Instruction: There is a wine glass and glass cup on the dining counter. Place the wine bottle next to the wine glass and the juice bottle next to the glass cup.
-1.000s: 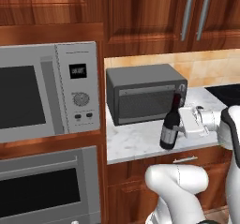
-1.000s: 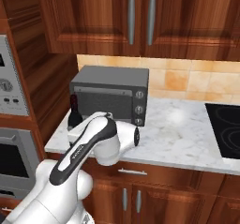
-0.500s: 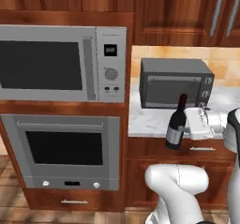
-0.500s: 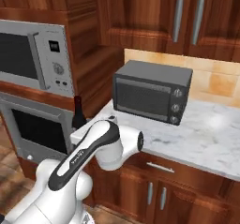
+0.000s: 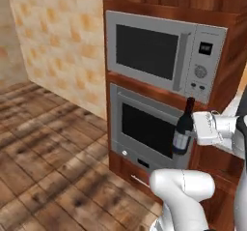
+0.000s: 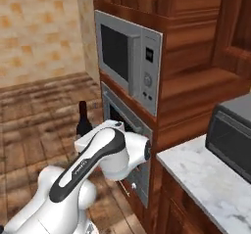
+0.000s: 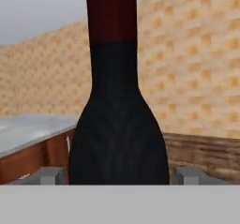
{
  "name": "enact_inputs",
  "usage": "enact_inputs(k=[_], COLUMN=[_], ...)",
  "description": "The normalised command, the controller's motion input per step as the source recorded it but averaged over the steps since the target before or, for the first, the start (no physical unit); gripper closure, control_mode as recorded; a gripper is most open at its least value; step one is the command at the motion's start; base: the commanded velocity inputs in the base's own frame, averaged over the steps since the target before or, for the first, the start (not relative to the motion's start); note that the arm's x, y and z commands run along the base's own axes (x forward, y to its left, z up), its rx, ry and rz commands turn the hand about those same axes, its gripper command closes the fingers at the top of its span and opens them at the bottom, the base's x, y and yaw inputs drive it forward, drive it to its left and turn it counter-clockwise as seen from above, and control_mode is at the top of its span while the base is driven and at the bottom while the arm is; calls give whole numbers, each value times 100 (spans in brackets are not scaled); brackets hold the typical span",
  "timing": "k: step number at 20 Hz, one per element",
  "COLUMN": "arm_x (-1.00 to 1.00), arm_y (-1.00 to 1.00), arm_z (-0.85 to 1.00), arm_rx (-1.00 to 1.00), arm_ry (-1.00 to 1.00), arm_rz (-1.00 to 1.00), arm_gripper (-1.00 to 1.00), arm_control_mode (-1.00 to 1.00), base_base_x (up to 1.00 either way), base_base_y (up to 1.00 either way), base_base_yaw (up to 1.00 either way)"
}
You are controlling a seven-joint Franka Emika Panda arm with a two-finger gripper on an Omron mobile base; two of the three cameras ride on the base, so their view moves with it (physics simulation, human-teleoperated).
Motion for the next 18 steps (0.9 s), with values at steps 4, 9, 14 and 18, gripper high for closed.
enact_inputs(k=[4, 9, 14, 18], arm_x=[0, 0, 0, 0], arm_y=[0, 0, 0, 0], arm_z=[0, 0, 0, 0], arm_rx=[0, 0, 0, 0], arm_ry=[0, 0, 0, 0], arm_rz=[0, 0, 0, 0], arm_gripper=[100, 100, 100, 100], arm_control_mode=[100, 100, 100, 100], base_base_x=[-12, -13, 15, 86], base_base_y=[0, 0, 9, 0], base_base_yaw=[100, 100, 69, 17])
